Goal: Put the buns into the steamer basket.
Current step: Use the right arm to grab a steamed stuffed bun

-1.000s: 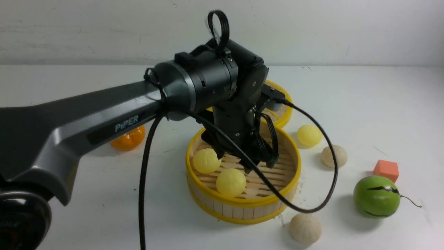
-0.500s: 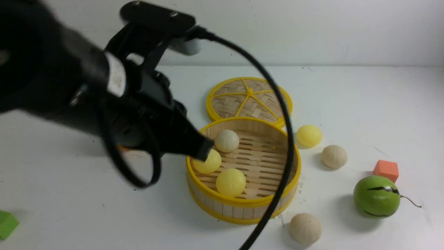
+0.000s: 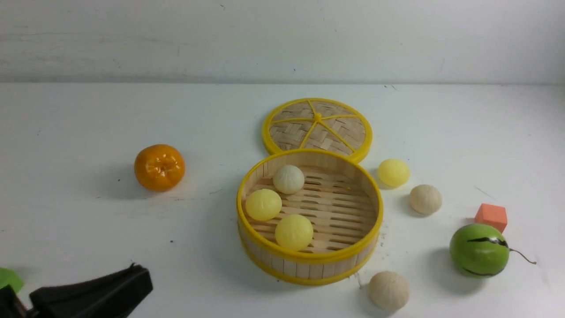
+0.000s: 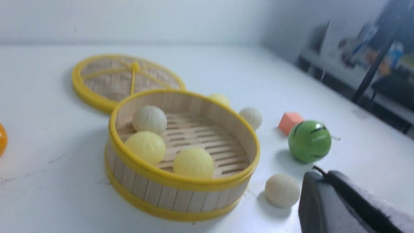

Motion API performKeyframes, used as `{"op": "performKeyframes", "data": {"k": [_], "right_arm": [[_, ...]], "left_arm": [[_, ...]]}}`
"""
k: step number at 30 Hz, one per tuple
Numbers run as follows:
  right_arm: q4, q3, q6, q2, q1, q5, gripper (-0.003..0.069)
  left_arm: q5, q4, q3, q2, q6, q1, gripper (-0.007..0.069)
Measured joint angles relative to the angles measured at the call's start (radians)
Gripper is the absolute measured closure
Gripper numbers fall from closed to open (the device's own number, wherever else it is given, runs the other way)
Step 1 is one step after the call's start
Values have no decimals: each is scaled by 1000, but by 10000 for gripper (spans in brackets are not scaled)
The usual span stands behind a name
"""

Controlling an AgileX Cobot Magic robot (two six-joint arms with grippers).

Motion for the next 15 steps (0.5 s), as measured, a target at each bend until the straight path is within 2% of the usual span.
{"op": "performKeyframes", "data": {"k": [3,6,8,10,12,15], "right_arm": [[88,6,76,0,0,-71,418],[213,6,183,0,0,-224,418],[259,6,224,0,0,-309,418],[289,-7,255,0,1,-321,418],[322,-111,292,47,7,-198,432],[298,-353,226,240,19,122,449]], "left_arm": [[-20,-27,60,-72,0,0,638],[-7,-45,75,-98,0,0,638],[12,-48,76,-99,0,0,638],[26,-48,77,-99,0,0,638],[50,-48,77,-99,0,0,638],[72,-49,77,-99,0,0,638]]}}
